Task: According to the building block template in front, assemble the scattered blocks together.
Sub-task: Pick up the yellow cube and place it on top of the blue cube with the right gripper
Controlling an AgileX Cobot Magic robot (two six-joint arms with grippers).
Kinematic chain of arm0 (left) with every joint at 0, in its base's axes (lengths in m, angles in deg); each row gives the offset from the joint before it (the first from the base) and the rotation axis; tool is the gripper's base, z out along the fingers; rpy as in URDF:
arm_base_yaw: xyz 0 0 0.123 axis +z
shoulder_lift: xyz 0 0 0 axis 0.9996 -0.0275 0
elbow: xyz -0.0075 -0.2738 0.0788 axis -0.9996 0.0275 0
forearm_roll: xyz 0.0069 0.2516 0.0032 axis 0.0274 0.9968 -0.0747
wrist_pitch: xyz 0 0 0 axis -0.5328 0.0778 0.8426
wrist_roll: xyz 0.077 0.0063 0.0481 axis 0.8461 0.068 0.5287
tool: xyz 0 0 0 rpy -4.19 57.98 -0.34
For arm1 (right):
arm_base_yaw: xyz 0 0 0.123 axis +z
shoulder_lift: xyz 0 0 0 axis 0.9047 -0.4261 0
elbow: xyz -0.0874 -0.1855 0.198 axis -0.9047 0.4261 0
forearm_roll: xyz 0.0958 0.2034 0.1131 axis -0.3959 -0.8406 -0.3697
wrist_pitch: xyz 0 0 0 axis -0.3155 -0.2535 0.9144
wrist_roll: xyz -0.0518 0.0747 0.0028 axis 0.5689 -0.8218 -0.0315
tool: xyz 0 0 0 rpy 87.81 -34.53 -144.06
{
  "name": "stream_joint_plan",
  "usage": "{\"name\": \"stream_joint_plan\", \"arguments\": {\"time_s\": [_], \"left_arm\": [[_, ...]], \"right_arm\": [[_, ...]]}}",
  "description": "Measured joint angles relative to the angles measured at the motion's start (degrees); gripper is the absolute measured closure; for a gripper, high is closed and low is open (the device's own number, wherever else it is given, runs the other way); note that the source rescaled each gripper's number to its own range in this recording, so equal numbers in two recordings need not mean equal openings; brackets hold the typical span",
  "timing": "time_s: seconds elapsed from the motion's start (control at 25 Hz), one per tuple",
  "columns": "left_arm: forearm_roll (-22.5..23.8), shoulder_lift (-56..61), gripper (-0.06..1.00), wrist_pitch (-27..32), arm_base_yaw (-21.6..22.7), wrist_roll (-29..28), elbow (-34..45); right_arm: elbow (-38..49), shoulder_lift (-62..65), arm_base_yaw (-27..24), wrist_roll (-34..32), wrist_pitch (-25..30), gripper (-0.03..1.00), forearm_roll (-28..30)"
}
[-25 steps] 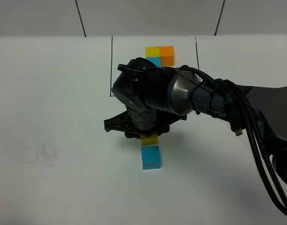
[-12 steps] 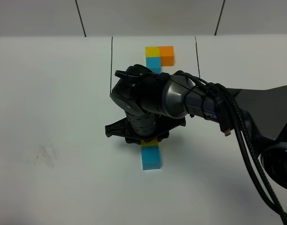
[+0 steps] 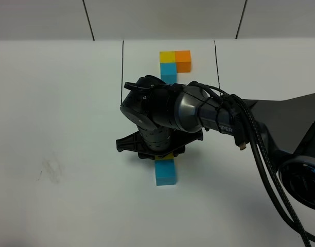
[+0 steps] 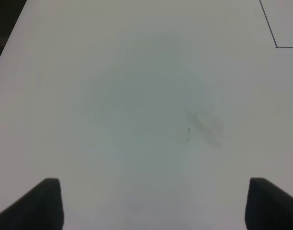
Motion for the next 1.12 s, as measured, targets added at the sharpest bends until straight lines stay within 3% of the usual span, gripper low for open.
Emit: {"name": "stream_joint_plan", "arguments": {"time_s": [0.8, 0.92, 1.12], "left_arm": [[0.0, 0.0, 0.31, 0.0, 0.0, 0.0, 0.0], [0.0, 0.0, 0.31, 0.0, 0.0, 0.0, 0.0], [0.0, 0.0, 0.31, 0.0, 0.0, 0.0, 0.0]], "right_arm": [[-0.6, -0.2, 0.0, -0.2, 0.3, 0.76, -0.4], [-0.6, 0.4, 0.0, 0.0, 0.0, 0.59, 0.7], [-0.6, 5.0, 0.0, 0.0, 0.2, 0.27, 8.1]]}}
